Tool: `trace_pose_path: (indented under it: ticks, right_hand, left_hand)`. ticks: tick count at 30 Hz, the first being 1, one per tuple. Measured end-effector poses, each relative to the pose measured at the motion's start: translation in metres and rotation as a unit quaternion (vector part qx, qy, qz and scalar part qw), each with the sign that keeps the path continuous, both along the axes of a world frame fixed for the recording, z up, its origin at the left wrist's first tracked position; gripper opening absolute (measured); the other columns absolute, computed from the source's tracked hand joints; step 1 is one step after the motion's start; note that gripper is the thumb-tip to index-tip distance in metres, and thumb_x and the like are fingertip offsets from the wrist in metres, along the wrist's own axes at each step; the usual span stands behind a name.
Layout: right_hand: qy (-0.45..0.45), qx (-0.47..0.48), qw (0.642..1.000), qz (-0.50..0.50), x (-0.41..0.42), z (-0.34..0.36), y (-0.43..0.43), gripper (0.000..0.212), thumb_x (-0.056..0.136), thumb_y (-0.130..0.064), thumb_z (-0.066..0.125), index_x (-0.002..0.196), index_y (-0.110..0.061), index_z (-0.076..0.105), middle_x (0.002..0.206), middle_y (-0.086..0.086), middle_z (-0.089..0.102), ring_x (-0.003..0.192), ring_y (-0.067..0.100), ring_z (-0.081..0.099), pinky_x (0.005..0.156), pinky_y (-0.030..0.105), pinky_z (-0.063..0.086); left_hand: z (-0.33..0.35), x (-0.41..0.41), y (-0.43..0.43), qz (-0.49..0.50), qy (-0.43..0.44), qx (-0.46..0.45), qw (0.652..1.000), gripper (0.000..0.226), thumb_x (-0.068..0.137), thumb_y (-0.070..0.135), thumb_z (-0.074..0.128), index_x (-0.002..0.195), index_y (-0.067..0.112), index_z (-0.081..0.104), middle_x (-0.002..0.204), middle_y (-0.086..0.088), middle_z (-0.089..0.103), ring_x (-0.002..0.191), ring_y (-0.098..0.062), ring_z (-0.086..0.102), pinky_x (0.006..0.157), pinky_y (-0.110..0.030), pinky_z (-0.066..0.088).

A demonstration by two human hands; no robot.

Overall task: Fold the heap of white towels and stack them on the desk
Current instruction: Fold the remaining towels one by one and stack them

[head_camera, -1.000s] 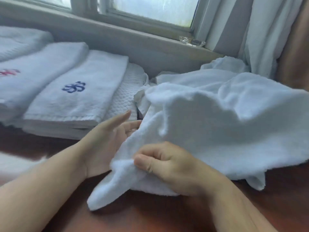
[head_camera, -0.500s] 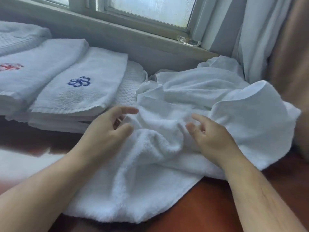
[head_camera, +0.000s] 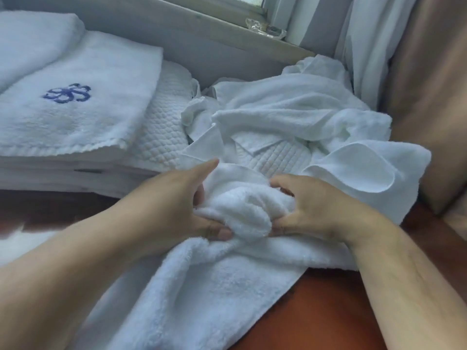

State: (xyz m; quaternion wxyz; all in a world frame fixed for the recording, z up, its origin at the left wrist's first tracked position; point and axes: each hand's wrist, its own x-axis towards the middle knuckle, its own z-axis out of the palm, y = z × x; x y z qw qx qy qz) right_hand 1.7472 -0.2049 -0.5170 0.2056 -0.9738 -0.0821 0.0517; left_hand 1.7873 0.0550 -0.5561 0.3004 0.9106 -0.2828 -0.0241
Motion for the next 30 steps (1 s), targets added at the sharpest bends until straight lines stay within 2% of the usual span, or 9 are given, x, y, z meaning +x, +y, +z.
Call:
trace_pose_path:
  ticks: [4,6,9,12,16,19,21,25,30]
  right_hand:
    - [-0.115,0.024,0.992,0.035,-0.008,0.006,0.013,0.025,0.064,-0.044,0.082,0.072,-0.032,0.061,0.07,-0.016,0.064,0.065,0.001,0.059,0.058,0.013,0.039]
    - [-0.172,0.074,0.981,0.051,-0.014,0.007,0.02,0.024,0.067,-0.039,0.079,0.069,-0.028,0.058,0.068,-0.011,0.06,0.062,0.001,0.055,0.057,0.012,0.039]
    - [-0.122,0.196,0.97,0.076,-0.021,0.006,0.029,0.025,0.073,-0.037,0.078,0.081,-0.019,0.064,0.077,0.001,0.065,0.068,0.014,0.062,0.059,0.025,0.05]
    - [-0.062,0.245,0.96,0.118,-0.022,0.006,0.034,0.029,0.074,-0.026,0.084,0.096,-0.016,0.069,0.092,0.011,0.07,0.086,0.03,0.068,0.072,0.036,0.056]
    - [-0.04,0.195,0.974,0.111,-0.019,0.008,0.029,0.027,0.071,-0.027,0.087,0.094,-0.026,0.071,0.09,-0.001,0.074,0.083,0.011,0.071,0.069,0.021,0.055]
    - [0.008,0.097,0.992,0.076,-0.018,0.016,0.016,0.059,0.056,-0.058,0.087,0.108,-0.038,0.069,0.1,-0.015,0.074,0.095,0.001,0.068,0.082,0.026,0.053]
    - [0.066,0.061,0.993,0.078,-0.015,0.015,0.015,0.073,0.054,-0.055,0.091,0.12,-0.039,0.065,0.112,-0.017,0.072,0.107,0.003,0.066,0.09,0.031,0.051]
    - [0.052,0.025,0.995,0.081,-0.009,0.0,0.026,0.045,0.062,-0.039,0.093,0.1,-0.039,0.068,0.096,-0.02,0.073,0.093,-0.002,0.067,0.075,0.015,0.05]
    - [0.029,0.057,0.998,0.009,-0.008,-0.008,0.032,0.024,0.077,-0.039,0.081,0.096,-0.027,0.071,0.093,-0.009,0.075,0.09,0.009,0.07,0.084,0.042,0.058]
  left_hand:
    - [0.004,-0.003,0.003,0.02,-0.056,0.005,0.998,0.074,0.057,0.07,0.076,0.125,0.049,0.054,0.076,0.022,0.052,0.073,0.006,0.047,0.059,-0.014,0.032]
    - [0.005,-0.004,0.005,0.004,-0.078,0.008,0.997,0.055,0.061,0.062,0.072,0.113,0.048,0.057,0.104,0.028,0.049,0.099,0.002,0.041,0.078,-0.015,0.035]
    - [0.008,-0.01,0.01,-0.047,-0.034,-0.039,0.998,0.071,0.054,0.063,0.07,0.117,0.05,0.04,0.141,0.024,0.035,0.133,-0.003,0.03,0.102,-0.025,0.034]
    - [0.01,-0.013,0.011,-0.079,0.018,-0.031,0.996,0.088,0.051,0.07,0.07,0.127,0.055,0.026,0.118,0.023,0.057,0.108,-0.006,0.054,0.09,-0.029,0.045]
    - [0.006,-0.008,0.009,-0.056,-0.056,0.038,0.996,0.037,0.064,0.066,0.067,0.085,0.041,0.05,0.083,0.02,0.061,0.076,-0.001,0.055,0.063,-0.021,0.042]
    - [0.003,-0.006,0.013,-0.045,-0.097,0.009,0.994,0.033,0.065,0.063,0.06,0.074,0.033,0.05,0.081,0.016,0.054,0.079,0.001,0.05,0.062,-0.017,0.037]
    - [0.003,-0.006,0.013,-0.044,-0.112,-0.016,0.993,0.028,0.068,0.056,0.061,0.074,0.03,0.052,0.09,0.018,0.052,0.084,0.001,0.05,0.067,-0.02,0.041]
    - [0.0,-0.005,0.008,-0.004,-0.16,-0.043,0.986,0.022,0.071,0.039,0.058,0.069,0.026,0.04,0.066,0.011,0.053,0.063,-0.008,0.051,0.049,-0.029,0.038]
    - [-0.009,-0.005,0.0,0.054,-0.168,-0.051,0.983,0.022,0.072,0.041,0.054,0.076,0.031,0.035,0.068,0.013,0.052,0.062,-0.004,0.047,0.051,-0.034,0.043]
